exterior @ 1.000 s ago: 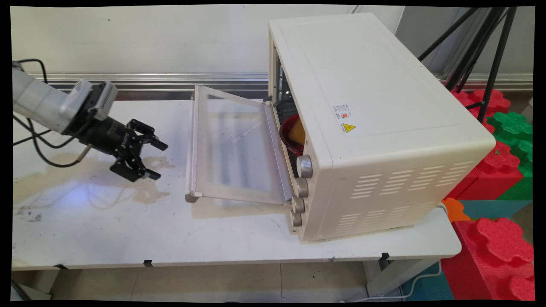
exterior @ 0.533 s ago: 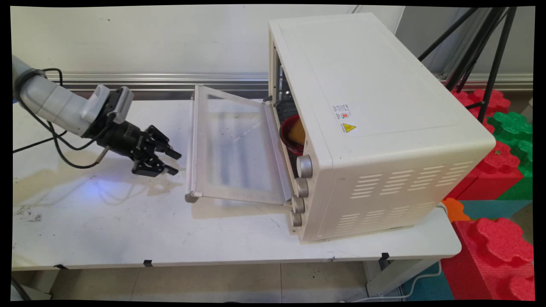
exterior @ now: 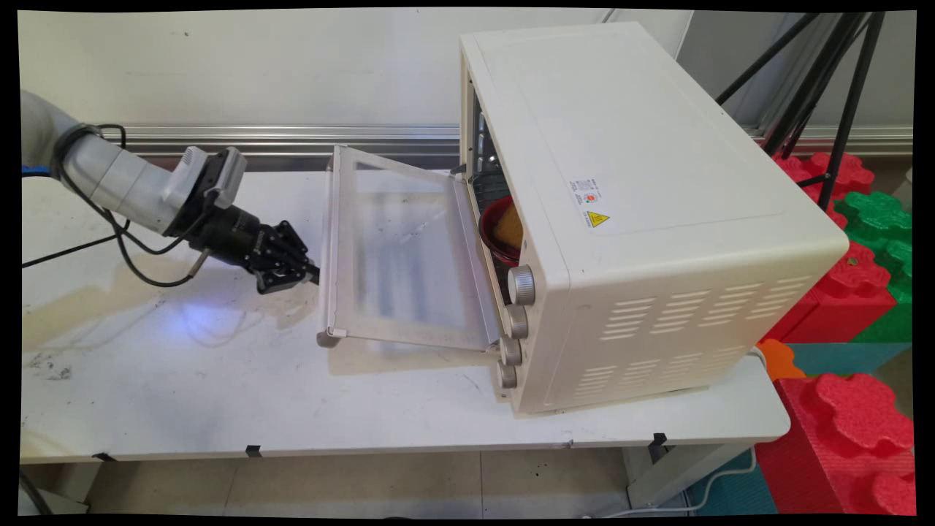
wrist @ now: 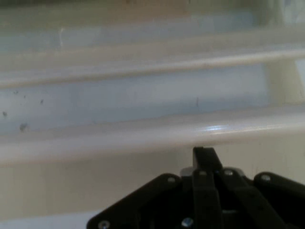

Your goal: Close the oven

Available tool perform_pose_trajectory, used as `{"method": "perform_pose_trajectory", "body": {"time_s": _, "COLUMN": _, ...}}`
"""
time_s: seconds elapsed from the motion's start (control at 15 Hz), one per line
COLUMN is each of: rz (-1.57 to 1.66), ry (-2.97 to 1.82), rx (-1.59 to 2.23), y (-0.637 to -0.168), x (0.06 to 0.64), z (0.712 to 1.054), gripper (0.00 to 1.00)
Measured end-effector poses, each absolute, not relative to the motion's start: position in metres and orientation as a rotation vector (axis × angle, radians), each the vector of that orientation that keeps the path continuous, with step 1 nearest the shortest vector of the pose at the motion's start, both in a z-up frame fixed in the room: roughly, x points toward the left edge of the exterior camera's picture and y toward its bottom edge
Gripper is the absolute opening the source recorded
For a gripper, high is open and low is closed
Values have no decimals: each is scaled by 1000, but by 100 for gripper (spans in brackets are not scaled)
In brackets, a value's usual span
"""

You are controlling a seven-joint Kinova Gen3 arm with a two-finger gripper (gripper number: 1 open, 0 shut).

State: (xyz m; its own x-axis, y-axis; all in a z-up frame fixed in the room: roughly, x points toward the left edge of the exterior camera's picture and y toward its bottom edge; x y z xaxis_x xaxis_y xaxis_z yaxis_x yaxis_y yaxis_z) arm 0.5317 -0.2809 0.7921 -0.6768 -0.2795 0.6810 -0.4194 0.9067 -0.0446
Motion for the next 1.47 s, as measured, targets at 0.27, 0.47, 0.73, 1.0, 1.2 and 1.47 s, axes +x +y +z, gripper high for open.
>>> {"method": "perform_pose_trajectory", "body": {"time_s": 0.27, "rz": 260, "ry": -2310, "rx": 482, "y": -304, "x": 520, "z": 792, "gripper": 0}}
{"method": "perform_pose_trajectory", "body": {"time_s": 0.47, "rz": 273, "ry": -2275, "rx": 480, "y": -303, "x": 518, "z": 796, "gripper": 0}}
{"method": "perform_pose_trajectory", "body": {"time_s": 0.73, "rz": 297, "ry": -2231, "rx": 468, "y": -302, "x": 515, "z": 808, "gripper": 0}}
{"method": "perform_pose_trajectory", "body": {"time_s": 1.0, "rz": 331, "ry": -2179, "rx": 447, "y": -302, "x": 512, "z": 828, "gripper": 0}}
{"method": "perform_pose_trajectory", "body": {"time_s": 1.2, "rz": 353, "ry": -2147, "rx": 435, "y": -305, "x": 508, "z": 840, "gripper": 0}}
{"method": "perform_pose_trajectory", "body": {"time_s": 1.47, "rz": 386, "ry": -2098, "rx": 423, "y": -315, "x": 497, "z": 859, "gripper": 0}}
